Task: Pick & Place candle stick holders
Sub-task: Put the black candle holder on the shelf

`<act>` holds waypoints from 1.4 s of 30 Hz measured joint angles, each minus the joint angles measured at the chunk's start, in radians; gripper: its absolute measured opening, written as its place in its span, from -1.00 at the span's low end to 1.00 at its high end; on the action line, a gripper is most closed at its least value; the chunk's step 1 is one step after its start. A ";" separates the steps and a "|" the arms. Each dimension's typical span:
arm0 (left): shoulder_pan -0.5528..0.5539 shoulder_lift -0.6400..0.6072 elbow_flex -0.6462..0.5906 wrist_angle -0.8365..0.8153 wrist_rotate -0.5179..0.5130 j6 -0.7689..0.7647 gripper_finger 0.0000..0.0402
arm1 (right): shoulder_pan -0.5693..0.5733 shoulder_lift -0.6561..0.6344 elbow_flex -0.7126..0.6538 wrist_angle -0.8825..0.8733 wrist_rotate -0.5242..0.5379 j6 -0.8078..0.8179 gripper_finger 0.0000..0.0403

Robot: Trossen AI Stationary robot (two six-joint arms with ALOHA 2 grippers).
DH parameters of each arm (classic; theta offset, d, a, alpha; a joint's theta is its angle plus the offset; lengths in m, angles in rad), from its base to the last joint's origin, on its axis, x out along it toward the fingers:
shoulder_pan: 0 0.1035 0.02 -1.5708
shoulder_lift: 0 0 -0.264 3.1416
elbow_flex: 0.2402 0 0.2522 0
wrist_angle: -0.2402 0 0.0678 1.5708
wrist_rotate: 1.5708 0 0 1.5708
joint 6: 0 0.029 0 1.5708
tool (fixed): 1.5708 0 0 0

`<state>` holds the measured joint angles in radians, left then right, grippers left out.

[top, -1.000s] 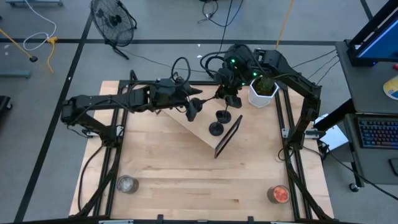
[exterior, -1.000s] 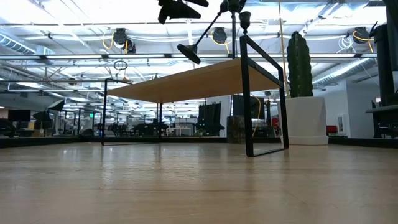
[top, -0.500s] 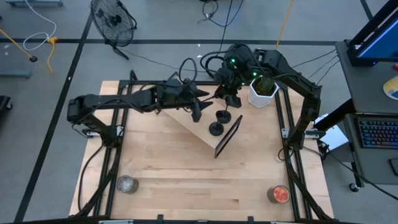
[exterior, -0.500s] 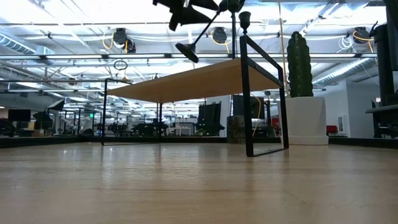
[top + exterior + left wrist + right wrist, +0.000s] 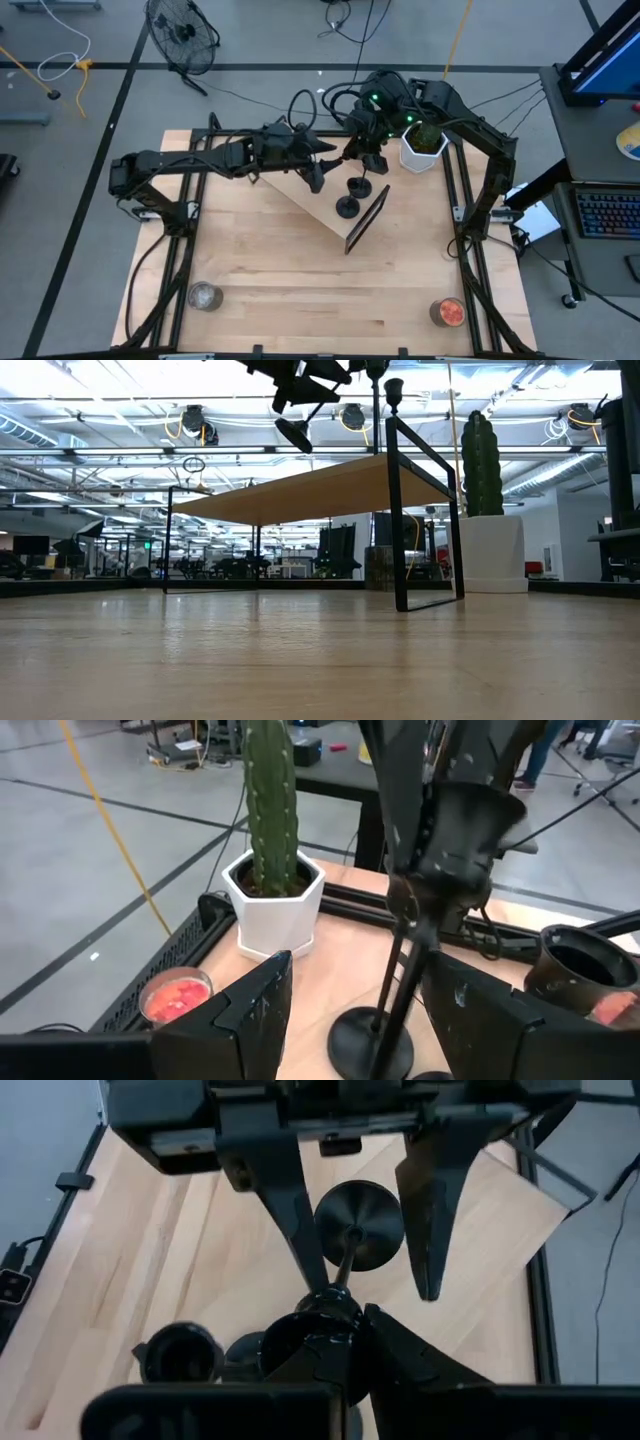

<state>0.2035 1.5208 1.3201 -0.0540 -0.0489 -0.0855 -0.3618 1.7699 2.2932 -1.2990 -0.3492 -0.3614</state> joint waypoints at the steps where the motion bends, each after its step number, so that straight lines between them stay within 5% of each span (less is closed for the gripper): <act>1: 0.000 0.000 0.000 0.001 0.000 0.003 0.10 | 0.003 0.000 0.000 0.007 0.001 0.000 -0.95; 10: -0.001 0.001 -0.002 -0.031 0.018 0.007 0.07 | 0.022 0.048 0.003 0.023 -0.023 -0.007 -0.95; 23: -0.001 0.001 -0.003 -0.055 0.020 -0.003 -0.33 | 0.028 0.061 0.002 0.031 -0.019 -0.015 -0.95; 32: -0.003 0.001 -0.003 -0.057 0.065 0.016 -0.92 | 0.028 0.062 0.001 0.032 -0.035 -0.010 -0.94; 42: -0.004 -0.002 -0.001 -0.080 0.097 0.005 -0.95 | 0.034 0.063 -0.001 0.044 -0.064 -0.014 -0.91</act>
<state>0.1993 1.5188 1.3194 -0.1336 0.0482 -0.0801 -0.3275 1.8328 2.2925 -1.2547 -0.4133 -0.3752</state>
